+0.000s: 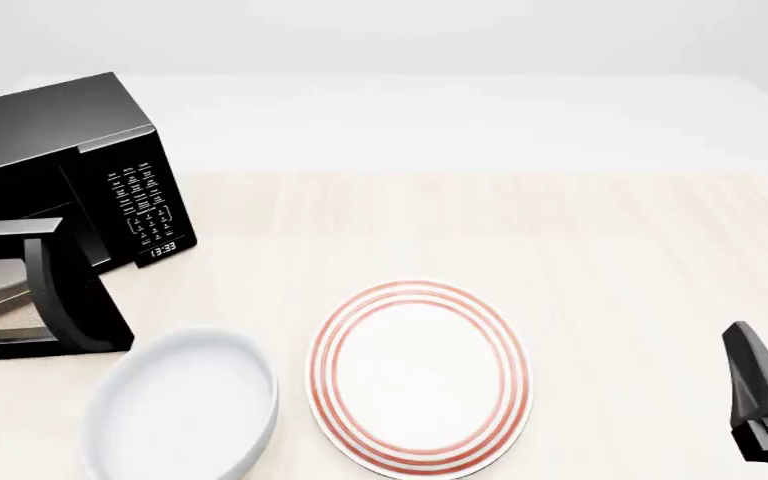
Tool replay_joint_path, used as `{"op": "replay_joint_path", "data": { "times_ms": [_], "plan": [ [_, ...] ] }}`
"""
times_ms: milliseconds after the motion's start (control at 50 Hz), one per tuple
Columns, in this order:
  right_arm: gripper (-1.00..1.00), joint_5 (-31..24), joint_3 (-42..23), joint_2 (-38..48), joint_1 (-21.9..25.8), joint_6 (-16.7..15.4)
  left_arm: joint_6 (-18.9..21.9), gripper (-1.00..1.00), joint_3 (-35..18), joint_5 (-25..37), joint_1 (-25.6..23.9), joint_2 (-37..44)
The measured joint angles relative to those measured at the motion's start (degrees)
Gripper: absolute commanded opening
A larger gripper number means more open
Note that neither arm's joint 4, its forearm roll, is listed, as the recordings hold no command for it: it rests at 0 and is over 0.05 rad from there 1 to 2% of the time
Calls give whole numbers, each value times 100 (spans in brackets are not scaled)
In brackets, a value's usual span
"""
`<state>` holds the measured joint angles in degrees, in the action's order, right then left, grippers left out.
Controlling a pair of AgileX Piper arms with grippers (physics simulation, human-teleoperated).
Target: Open the microwave.
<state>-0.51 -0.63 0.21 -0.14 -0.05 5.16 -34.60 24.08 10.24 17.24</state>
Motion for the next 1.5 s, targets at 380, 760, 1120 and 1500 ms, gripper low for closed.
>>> {"op": "replay_joint_path", "data": {
  "times_ms": [380, 760, 1120, 1500],
  "plan": [
    [100, 0, 0, 0, 0, 0, 252, 100, -920, 57, -67, 1134],
    [100, 0, 0, 0, 0, 0, 420, 100, -1845, 523, -143, 2248],
    [100, 0, 0, 0, 0, 0, 1007, 100, -2310, 872, -43, 3150],
    [100, 0, 0, 0, 0, 0, 1083, 100, -2552, 991, -23, 3845]
  ]
}}
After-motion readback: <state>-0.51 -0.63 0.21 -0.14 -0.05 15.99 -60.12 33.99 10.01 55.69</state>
